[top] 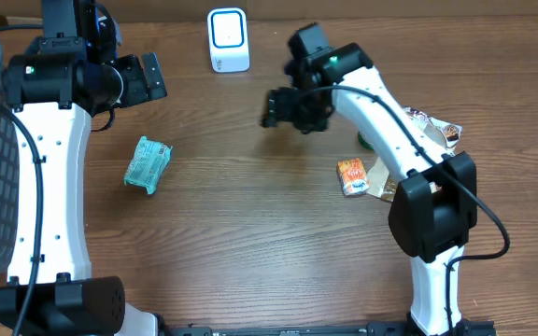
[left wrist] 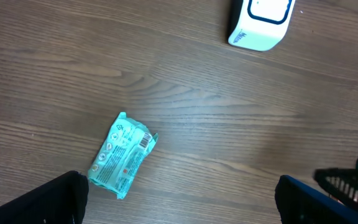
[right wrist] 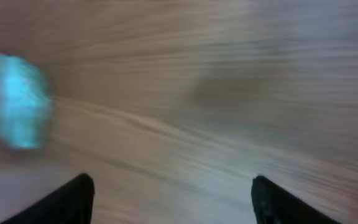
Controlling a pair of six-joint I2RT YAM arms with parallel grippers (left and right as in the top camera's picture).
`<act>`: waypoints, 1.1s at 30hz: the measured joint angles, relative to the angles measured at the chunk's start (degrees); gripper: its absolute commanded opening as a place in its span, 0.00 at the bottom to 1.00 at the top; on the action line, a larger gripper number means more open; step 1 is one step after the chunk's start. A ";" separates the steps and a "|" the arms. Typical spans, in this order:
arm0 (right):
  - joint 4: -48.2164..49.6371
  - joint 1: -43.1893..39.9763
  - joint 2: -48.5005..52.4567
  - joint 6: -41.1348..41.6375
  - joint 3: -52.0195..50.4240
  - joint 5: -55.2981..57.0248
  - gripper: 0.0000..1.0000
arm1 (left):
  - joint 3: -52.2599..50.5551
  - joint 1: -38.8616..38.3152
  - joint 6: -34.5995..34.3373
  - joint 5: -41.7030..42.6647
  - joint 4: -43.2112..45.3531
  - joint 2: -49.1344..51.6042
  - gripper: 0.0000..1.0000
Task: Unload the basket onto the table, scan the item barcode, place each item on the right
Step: 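Carry the orange pack right and drop it on the table, then reach the right gripper left and grasp the teal wipes pack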
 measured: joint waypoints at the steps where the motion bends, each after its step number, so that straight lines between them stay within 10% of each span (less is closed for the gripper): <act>1: 5.95 1.55 -0.02 1.40 -0.42 -2.01 0.79 | 0.00 0.00 0.02 -0.02 0.00 0.00 1.00; 17: 37.73 22.88 9.20 19.65 -2.47 -1.73 0.70 | -0.02 0.00 0.00 0.00 0.00 0.00 0.99; 33: 45.44 29.31 14.91 12.61 -2.64 18.25 0.56 | -0.02 -0.02 0.02 0.00 0.00 0.00 1.00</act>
